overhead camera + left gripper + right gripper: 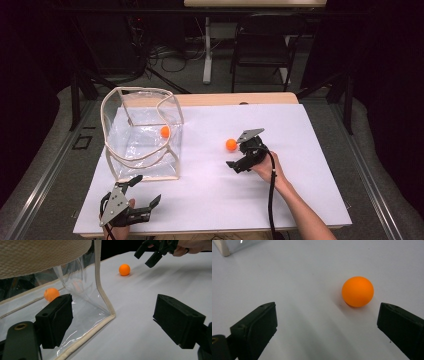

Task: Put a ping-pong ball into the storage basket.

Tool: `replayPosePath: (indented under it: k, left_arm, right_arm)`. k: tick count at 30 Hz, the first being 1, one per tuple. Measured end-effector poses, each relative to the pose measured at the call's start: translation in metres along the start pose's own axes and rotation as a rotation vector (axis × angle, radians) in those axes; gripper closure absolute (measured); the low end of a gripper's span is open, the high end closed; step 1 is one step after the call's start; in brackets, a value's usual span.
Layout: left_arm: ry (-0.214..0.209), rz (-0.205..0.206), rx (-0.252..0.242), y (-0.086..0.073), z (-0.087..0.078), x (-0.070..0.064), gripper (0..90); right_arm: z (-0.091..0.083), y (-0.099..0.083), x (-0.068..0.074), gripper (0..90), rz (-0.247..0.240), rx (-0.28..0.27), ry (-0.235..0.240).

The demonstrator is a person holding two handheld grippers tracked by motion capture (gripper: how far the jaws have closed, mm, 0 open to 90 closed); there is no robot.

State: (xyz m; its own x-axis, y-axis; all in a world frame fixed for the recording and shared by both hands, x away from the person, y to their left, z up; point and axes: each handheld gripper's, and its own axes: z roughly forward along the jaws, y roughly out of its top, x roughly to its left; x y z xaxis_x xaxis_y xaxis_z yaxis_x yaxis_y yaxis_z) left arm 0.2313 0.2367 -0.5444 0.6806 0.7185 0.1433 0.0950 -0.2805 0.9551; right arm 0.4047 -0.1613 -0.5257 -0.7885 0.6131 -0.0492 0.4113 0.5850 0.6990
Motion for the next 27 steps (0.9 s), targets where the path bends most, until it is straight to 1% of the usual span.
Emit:
replayPosePath:
  k: [3,5,6,8,13,19,21,23,27]
  left_arm:
    - [-0.002,0.001,-0.001,0.000,0.000,0.000,15.6]
    - [-0.005,0.000,-0.001,0.000,0.000,0.000,15.6]
    - [-0.005,0.002,0.000,0.000,0.000,0.000,15.6]
    - [-0.007,0.000,0.003,0.000,0.001,-0.001,15.6]
    - [-0.005,0.002,0.004,0.000,0.002,-0.001,15.6]
    - [-0.005,0.001,0.007,-0.001,0.002,0.000,15.6]
    - [-0.004,0.000,0.006,-0.001,0.001,0.000,15.6]
    - [-0.005,0.001,0.006,-0.001,0.001,-0.001,15.6]
    - [-0.002,0.001,0.008,-0.001,-0.001,0.000,15.6]
  right_arm:
    - [0.003,0.001,-0.002,1.9,0.004,0.001,-0.003]
    - [0.005,0.002,-0.003,1.5,-0.001,0.008,-0.018]
    - [0.005,0.003,-0.004,1.4,0.006,0.001,-0.012]
    - [0.007,0.005,-0.005,1.0,0.005,-0.006,-0.014]
    - [0.018,0.007,-0.005,0.3,-0.011,0.002,-0.017]
    - [0.028,0.007,-0.008,0.0,-0.011,-0.002,-0.038]
    - [0.031,0.008,-0.012,0.0,0.011,0.004,-0.024]
    - [0.033,0.010,-0.017,0.0,0.037,-0.010,-0.022]
    - [0.038,0.009,-0.022,0.0,0.049,-0.025,-0.032]
